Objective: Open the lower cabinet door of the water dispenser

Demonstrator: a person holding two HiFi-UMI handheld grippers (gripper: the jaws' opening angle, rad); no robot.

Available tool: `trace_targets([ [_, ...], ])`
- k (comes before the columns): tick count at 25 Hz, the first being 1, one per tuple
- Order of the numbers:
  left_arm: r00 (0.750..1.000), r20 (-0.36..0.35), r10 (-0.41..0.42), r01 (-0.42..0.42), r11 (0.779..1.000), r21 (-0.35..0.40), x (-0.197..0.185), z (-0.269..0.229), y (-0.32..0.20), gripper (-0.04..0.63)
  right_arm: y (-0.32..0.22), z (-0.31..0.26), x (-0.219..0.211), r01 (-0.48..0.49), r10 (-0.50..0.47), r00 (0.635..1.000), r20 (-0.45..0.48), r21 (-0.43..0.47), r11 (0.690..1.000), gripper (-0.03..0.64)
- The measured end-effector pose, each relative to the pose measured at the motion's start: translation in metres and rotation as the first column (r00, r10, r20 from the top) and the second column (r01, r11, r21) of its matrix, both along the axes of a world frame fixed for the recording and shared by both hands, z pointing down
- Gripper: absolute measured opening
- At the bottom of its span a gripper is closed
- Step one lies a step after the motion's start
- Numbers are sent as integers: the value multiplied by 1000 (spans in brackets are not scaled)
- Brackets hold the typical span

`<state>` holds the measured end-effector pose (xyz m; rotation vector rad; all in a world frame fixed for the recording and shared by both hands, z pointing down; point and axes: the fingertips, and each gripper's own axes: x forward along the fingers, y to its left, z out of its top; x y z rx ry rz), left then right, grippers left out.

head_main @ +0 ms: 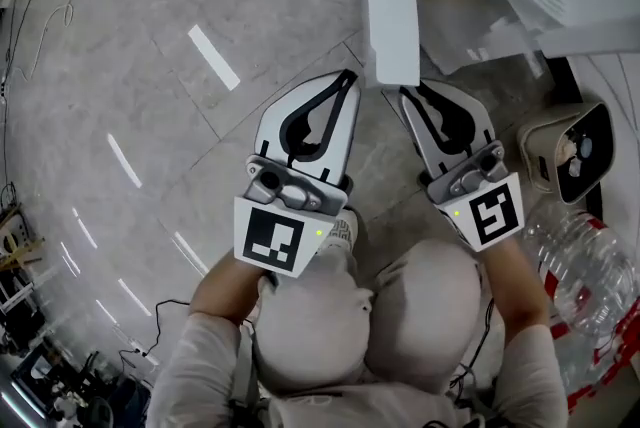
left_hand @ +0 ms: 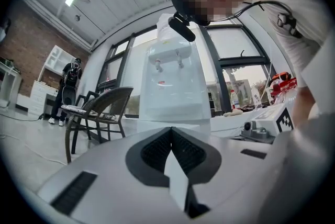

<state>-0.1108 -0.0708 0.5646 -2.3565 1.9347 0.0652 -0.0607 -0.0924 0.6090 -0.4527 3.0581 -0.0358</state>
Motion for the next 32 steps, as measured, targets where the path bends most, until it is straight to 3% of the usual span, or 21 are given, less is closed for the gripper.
trace_targets([
  [18, 983, 9, -182, 182, 983, 26, -81, -9, 39, 5, 31, -4, -117, 214, -214, 977, 14, 5, 977, 44],
  [25, 969, -6, -245, 245, 969, 23, -113, -3, 39, 5, 32, -5, -159, 248, -248, 969, 1, 6, 969, 44],
  [32, 952, 30, -305, 305, 952, 11, -124, 11, 33, 5, 20, -13, -175, 202, -202, 979, 26, 30, 979, 40],
])
